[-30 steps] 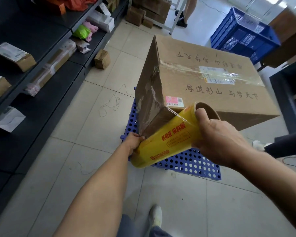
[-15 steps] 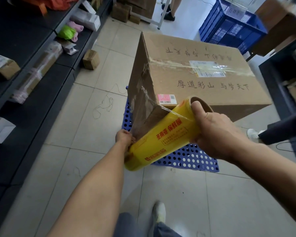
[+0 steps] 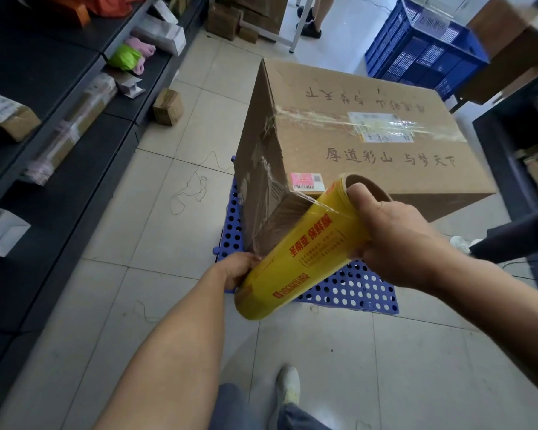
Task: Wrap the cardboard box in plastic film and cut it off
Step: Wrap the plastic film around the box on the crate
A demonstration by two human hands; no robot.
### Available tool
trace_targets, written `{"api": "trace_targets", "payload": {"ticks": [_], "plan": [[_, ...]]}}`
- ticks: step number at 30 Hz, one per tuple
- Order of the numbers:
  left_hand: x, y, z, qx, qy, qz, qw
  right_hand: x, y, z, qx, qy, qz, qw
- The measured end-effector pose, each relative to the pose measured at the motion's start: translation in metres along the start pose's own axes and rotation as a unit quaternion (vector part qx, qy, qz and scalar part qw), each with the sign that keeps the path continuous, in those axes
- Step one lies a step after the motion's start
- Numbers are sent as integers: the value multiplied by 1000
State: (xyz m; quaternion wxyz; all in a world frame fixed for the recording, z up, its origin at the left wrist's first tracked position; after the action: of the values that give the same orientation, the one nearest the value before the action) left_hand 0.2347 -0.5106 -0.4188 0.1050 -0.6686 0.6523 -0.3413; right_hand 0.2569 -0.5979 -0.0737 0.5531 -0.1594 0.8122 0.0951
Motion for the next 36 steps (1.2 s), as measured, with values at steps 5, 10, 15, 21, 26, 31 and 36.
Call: {"api": "trace_targets", "payload": {"ticks": [5, 10, 15, 21, 26, 31, 36], "plan": [[8, 19, 0, -75, 64, 18, 995, -5, 2, 0, 5, 8, 9, 1000], [12, 22, 1, -98, 87, 27, 991, -10, 5, 0, 10, 19, 13, 1000], [-2, 24, 4, -99, 55, 75, 991, -11, 6, 0, 9, 22, 16, 1000], [-14, 19, 7, -80, -14, 119, 990, -10, 7, 1, 14, 35, 8, 999], [-28, 14, 7, -54, -73, 107, 990, -6, 3, 1, 18, 44, -1, 999], [-19, 20, 6, -62, -47, 75, 994, -7, -2, 0, 17, 50, 1, 999], [-24, 18, 11, -55, -68, 101, 991, -6, 0, 0, 2, 51, -1, 999]]}}
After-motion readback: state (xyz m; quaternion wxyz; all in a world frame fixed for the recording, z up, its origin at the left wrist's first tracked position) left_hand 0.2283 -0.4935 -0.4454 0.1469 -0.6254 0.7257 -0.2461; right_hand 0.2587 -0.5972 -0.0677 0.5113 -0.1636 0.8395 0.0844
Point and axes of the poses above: each hand's wrist, its own z-axis towards the middle knuckle, its own x-axis out of the palm, y = z × x, the point moved 10 cm from there along z, towards the middle knuckle, and after that the axes turned 1 degree about y, right-handed, at the moved point
